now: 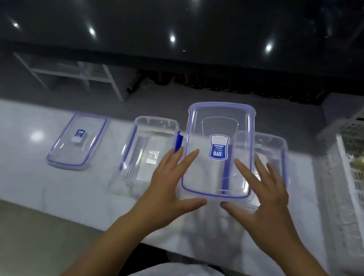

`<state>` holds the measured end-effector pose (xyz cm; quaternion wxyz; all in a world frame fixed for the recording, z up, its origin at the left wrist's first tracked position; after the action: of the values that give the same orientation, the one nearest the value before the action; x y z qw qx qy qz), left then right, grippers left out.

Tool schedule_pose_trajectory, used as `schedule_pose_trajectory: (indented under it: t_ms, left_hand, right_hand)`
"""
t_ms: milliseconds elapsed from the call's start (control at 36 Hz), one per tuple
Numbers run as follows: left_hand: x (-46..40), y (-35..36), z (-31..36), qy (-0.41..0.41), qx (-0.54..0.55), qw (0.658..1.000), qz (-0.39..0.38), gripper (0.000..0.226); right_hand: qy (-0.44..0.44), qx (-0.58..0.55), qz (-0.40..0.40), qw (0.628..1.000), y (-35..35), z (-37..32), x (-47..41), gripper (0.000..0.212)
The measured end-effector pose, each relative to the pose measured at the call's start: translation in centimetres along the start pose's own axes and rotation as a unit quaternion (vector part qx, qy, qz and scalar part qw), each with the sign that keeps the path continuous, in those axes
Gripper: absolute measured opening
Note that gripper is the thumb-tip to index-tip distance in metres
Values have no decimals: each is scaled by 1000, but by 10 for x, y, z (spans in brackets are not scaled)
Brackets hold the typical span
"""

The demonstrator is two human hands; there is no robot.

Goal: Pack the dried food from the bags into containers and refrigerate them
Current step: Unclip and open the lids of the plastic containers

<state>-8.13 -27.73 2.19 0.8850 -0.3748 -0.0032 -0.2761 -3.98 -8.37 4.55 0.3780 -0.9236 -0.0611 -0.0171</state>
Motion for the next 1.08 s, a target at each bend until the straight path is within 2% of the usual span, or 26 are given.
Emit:
schedule_pose_trajectory:
  t_ms: [111, 250, 361, 500, 695, 806, 945, 1084]
  left_hand:
    - [46, -50, -48, -41, 9, 999, 35, 99]
    - [94, -121, -106, -84, 8, 993, 78, 103]
    - [114, -179, -151, -88, -4, 991, 99, 104]
    - [114, -239, -211, -72, -17, 993, 91, 101]
    - [89, -256, -311, -68, -26, 997, 30, 104]
    - [71, -243, -355, -85, -79, 993, -19, 105]
    - [65, -231, -385, -76, -102, 991, -35, 107]
    - [65, -230, -385, -49, -80, 995, -15, 103]
  right_hand:
    - [-52, 33, -14, 998, 53, -51, -22, 83]
    - [-111, 14, -16, 994, 130, -123, -50, 82]
    - [-132, 12, -19, 991, 178, -175, -85, 83]
    - [-112, -11, -71, 991, 244, -222, -133, 85]
    - [-21, -1, -109, 994, 324, -228, -174, 87]
    - [40, 40, -126, 990, 353, -215, -185, 88]
    - [78, 79, -126, 986, 375, -203, -186, 88]
    - [88, 80, -120, 986, 379, -197, -188, 86]
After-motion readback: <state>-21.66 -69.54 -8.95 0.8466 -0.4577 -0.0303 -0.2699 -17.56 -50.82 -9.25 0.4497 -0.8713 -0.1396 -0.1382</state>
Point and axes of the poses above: each hand's wrist, its own x-axis away from the middle knuckle, its own y-axis out of the palm, z = x × y, the point moved 10 cm from there along -x, towards the middle knuckle, and after that the axes turned 12 degrees about -z, right-handed, at the moved point
